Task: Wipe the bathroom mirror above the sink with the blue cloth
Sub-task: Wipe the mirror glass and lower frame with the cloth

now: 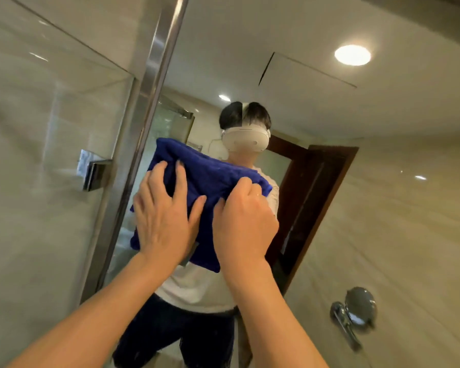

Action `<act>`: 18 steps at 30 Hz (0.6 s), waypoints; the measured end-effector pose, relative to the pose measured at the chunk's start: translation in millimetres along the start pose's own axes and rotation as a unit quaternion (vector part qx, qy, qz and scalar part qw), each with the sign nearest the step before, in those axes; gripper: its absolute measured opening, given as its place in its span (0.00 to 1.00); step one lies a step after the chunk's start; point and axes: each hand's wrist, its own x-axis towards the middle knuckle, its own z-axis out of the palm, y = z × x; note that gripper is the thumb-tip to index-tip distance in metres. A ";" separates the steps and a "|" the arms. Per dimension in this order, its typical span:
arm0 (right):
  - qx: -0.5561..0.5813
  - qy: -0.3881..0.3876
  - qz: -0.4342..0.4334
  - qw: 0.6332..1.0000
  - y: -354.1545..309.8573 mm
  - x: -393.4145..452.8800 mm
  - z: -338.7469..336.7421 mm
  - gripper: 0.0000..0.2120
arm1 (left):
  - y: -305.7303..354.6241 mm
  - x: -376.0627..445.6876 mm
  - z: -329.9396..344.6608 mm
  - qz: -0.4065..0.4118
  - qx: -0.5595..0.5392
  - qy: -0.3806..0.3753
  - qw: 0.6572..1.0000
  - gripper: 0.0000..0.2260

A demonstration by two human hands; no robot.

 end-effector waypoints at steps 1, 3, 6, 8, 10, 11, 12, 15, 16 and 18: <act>-0.029 0.024 -0.018 0.999 -3.0 1.2 3.4 0.11 | -4.6 0.5 1.2 0.017 0.005 0.017 1.000 0.31; -0.047 0.064 -0.070 0.994 -2.8 1.7 15.4 0.10 | -12.4 4.7 2.6 0.058 0.027 0.042 0.997 0.31; -0.094 0.116 -0.140 0.979 -0.8 0.1 28.4 0.07 | -21.4 10.8 13.7 0.109 0.051 0.074 0.990 0.29; -0.097 0.154 -0.170 0.968 -0.6 -4.0 38.8 0.03 | -26.8 12.3 27.4 0.135 0.040 0.114 0.983 0.28; -0.083 0.193 -0.204 0.956 2.2 -11.2 54.2 0.09 | -31.9 14.1 40.9 0.165 0.005 0.165 0.972 0.27; -0.086 0.203 -0.221 0.950 2.5 -15.1 59.5 0.14 | -32.8 15.1 45.5 0.178 -0.008 0.190 0.965 0.26; -0.093 0.206 -0.234 0.946 2.4 -19.8 63.8 0.18 | -33.2 14.8 47.4 0.187 -0.017 0.207 0.960 0.25; -0.064 0.210 -0.191 0.957 -0.5 -21.8 77.4 0.18 | -33.6 13.3 46.8 0.189 -0.041 0.227 0.955 0.23; -0.032 0.214 -0.154 0.964 -2.7 -20.8 78.2 0.17 | -34.1 13.1 46.7 0.187 -0.043 0.227 0.955 0.23; 0.005 0.224 -0.101 0.969 -4.2 -19.5 80.0 0.16 | -35.5 10.9 48.5 0.182 -0.037 0.218 0.958 0.22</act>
